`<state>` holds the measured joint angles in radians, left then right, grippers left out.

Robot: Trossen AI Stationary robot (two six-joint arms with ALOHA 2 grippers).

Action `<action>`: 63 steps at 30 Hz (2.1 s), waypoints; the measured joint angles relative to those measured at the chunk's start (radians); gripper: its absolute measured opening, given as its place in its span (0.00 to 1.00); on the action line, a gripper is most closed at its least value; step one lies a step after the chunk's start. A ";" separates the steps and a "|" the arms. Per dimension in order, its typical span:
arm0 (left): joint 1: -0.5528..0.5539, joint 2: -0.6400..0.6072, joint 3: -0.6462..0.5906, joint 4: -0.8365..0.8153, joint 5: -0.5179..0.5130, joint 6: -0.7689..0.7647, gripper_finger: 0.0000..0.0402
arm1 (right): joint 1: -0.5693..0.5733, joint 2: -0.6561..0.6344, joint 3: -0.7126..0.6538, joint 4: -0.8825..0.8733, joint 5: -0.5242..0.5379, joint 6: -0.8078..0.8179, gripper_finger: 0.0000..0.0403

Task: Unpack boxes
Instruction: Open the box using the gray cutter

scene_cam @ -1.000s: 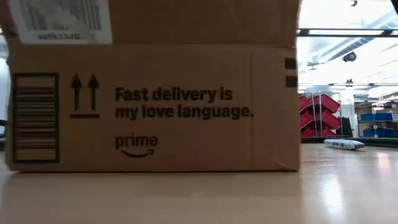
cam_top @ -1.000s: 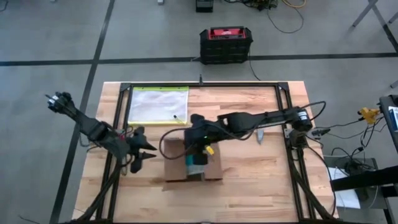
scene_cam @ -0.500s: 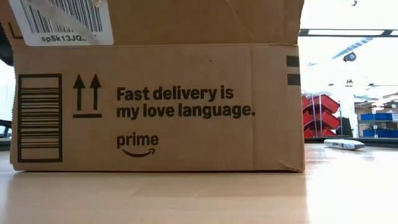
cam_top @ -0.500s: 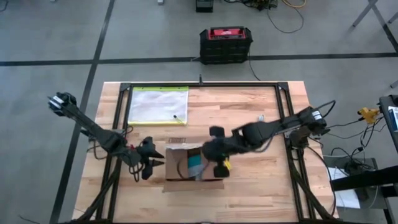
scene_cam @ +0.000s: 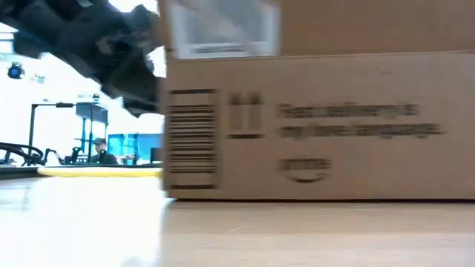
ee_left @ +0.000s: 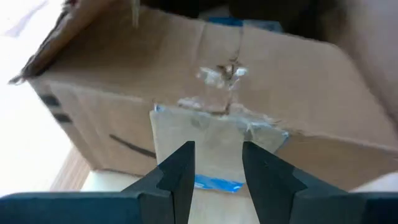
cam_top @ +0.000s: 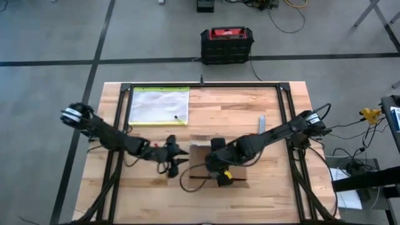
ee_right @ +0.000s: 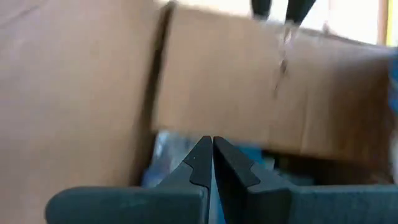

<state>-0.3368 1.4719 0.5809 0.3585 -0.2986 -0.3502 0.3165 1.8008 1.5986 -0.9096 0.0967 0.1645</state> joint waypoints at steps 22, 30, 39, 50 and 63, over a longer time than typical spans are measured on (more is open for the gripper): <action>0.196 -0.080 0.325 -0.301 0.137 0.506 0.30 | -0.202 -0.152 0.007 -0.310 0.253 0.103 0.00; 0.328 0.054 0.322 -0.204 0.118 0.583 0.30 | -0.191 -0.148 -0.013 -0.304 -0.002 0.015 0.00; 0.393 0.132 0.324 -0.205 0.096 0.443 0.30 | -0.007 -0.154 -0.262 -0.020 0.026 0.018 0.00; 0.364 0.120 0.345 -0.376 0.191 0.304 0.30 | -0.019 -0.145 -0.377 0.295 0.047 -0.016 0.00; 0.227 -0.252 0.419 -0.573 0.160 0.350 0.30 | -0.034 -0.143 -0.279 0.616 -0.092 -0.182 0.00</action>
<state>-0.1101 1.2196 0.9995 -0.2144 -0.1388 0.0000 0.2821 1.6581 1.3197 -0.2940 0.0052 -0.0173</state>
